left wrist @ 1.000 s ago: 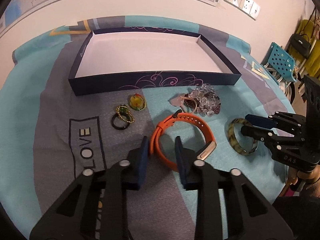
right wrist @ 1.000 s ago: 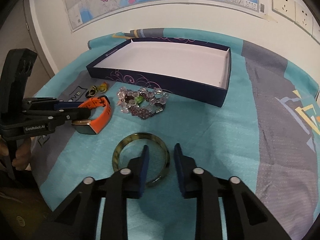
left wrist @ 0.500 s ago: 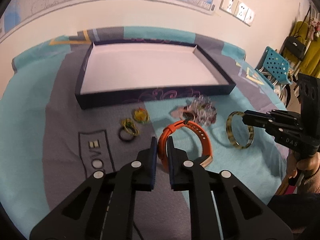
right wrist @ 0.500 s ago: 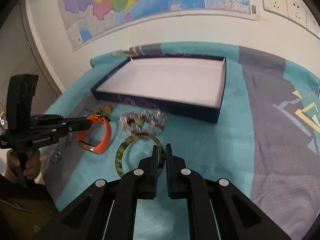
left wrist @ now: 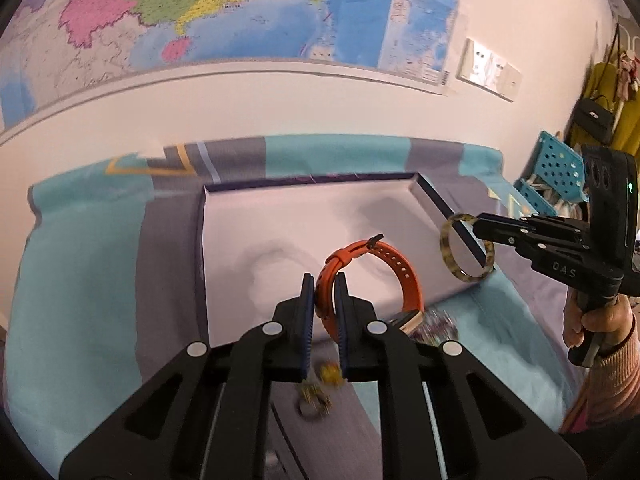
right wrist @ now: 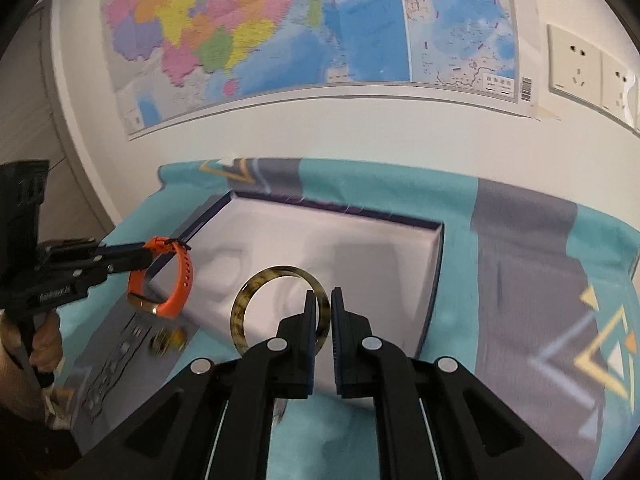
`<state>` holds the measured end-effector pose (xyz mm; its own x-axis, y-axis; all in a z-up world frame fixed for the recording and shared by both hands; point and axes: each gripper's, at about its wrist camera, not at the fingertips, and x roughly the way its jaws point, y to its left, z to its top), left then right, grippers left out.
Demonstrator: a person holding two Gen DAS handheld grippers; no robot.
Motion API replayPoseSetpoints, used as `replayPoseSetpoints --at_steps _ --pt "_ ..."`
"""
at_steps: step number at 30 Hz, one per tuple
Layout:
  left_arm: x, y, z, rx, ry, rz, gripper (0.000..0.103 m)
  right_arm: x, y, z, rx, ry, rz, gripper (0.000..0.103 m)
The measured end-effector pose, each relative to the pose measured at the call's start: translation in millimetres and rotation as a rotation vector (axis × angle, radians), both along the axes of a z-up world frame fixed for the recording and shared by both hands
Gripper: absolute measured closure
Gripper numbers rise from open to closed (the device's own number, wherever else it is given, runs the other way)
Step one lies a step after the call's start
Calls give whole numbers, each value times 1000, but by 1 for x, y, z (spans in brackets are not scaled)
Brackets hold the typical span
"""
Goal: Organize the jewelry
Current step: 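Carry the watch and bangle into the white box and open both grippers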
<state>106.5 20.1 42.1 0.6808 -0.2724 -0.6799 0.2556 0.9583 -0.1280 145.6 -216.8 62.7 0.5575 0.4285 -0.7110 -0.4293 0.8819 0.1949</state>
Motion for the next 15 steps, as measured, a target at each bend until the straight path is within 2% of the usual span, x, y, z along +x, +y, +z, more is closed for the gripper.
replayPoseSetpoints --at_steps 9,15 --pt "79 -8 -24 63 65 27 92 76 23 -19 -29 57 -66 97" --pt "117 -6 -44 83 134 35 92 103 37 -32 -48 106 -82 97"
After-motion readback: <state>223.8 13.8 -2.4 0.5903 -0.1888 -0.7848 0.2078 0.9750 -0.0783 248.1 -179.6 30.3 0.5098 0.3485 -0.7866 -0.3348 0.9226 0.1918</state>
